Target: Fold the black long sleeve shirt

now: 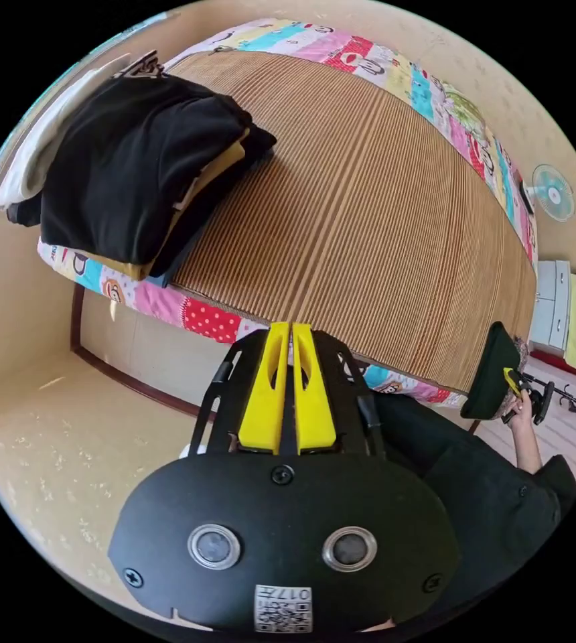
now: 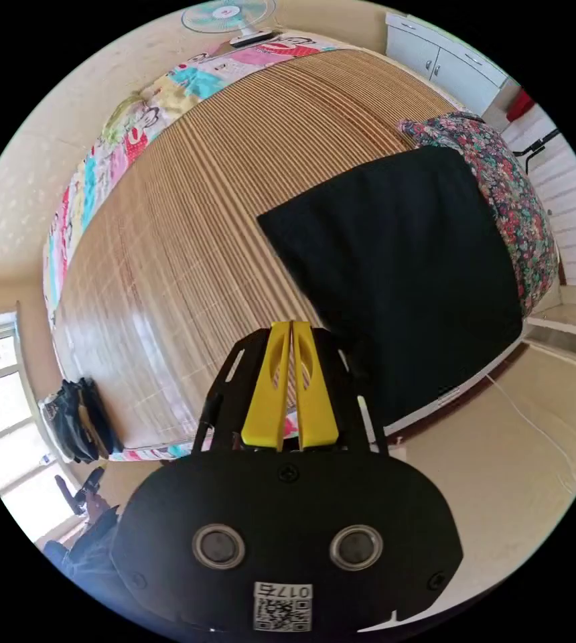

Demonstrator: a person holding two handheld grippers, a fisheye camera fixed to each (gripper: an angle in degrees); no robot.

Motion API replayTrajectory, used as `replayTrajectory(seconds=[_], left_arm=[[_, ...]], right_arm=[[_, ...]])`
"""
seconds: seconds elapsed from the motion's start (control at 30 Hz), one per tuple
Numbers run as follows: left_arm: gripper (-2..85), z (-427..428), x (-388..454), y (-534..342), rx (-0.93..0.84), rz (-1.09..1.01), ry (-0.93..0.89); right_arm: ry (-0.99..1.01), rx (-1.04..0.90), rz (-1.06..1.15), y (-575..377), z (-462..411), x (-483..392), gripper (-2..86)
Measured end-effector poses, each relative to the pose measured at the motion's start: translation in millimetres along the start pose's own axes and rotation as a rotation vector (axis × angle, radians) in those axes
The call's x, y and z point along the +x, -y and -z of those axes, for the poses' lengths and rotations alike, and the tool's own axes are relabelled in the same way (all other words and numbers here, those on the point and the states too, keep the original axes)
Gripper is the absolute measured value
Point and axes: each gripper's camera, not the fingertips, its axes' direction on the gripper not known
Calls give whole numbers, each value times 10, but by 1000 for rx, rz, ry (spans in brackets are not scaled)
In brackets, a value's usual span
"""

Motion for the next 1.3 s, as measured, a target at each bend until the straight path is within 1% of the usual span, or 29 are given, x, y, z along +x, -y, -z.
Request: replayTrajectory(seconds=[0.07,0.17,0.23,0.33,0.4,0.47,0.53,0.6,0.67,0.7,0.73,0.77,0.83,0.87,0.93,0.97,1.0,1.03,1.07,1.1,1.13,1.17,1.2,1.23,1.3], left_arm=[[9,155,-235,69,82,34,-14],[45,403,-619,301,190,94,-52],[67,540,-913,525,250,111,-115],[81,553,-1226,770,269,130,-159],[86,461,-1373,854,275,138,-181],[85,255,-1482,902,225,134,-199],[77,-118,-1596,843,121,118,-198],[63,-230,-1697,687,147,86,-219],[37,-287,-1888,525,155,102,-317],[23,-286,-2042,400,170,114,-431],[15,-259,-2175,272,201,79,-599],[12,-232,-2235,203,218,50,-689],[3,9,-2392,-88,305,-134,-967],[2,97,-2408,-157,325,-191,-1012],[-1,535,-2400,-416,391,-446,-1128],[-2,653,-2384,-475,404,-507,-1143],[-3,891,-2337,-589,429,-637,-1176],[-3,1138,-2279,-715,463,-773,-1230],[-3,1260,-2248,-782,482,-837,-1260],[-4,1492,-2177,-929,523,-954,-1323],[-3,1703,-2088,-1087,557,-1064,-1387],[-3,1795,-2038,-1168,572,-1115,-1415],[-3,1970,-1927,-1348,607,-1220,-1480],[-3,2112,-1806,-1529,639,-1307,-1548],[-3,2261,-1602,-1786,669,-1416,-1631]], right_arm=[[39,14,-38,-277,-23,-129,5],[79,17,-90,-682,-96,-298,5],[87,18,-105,-862,-126,-385,5],[94,33,-145,-1107,-117,-494,5],[135,62,-191,-1295,-54,-551,4],[173,87,-224,-1450,0,-582,4],[199,114,-241,-1615,48,-609,4],[204,128,-235,-1826,74,-628,3],[194,131,-230,-1989,80,-616,3],[199,132,-219,-2087,87,-601,4],[204,133,-210,-2133,94,-594,4],[218,138,-182,-2218,114,-590,4],[239,147,-114,-2322,155,-610,4],[255,150,-62,-2371,183,-641,4],[286,155,38,-2420,233,-731,5],[308,164,126,-2442,274,-828,6],[329,174,222,-2459,318,-953,7],[340,179,269,-2466,340,-1021,8],[368,188,365,-2478,388,-1168,9],[410,196,468,-2496,448,-1329,10],[434,200,519,-2508,485,-1414,11],[489,208,628,-2550,576,-1595,14],[551,218,749,-2621,688,-1780,19],[580,222,813,-2668,749,-1875,22],[656,206,1049,-2920,992,-2256,45]])
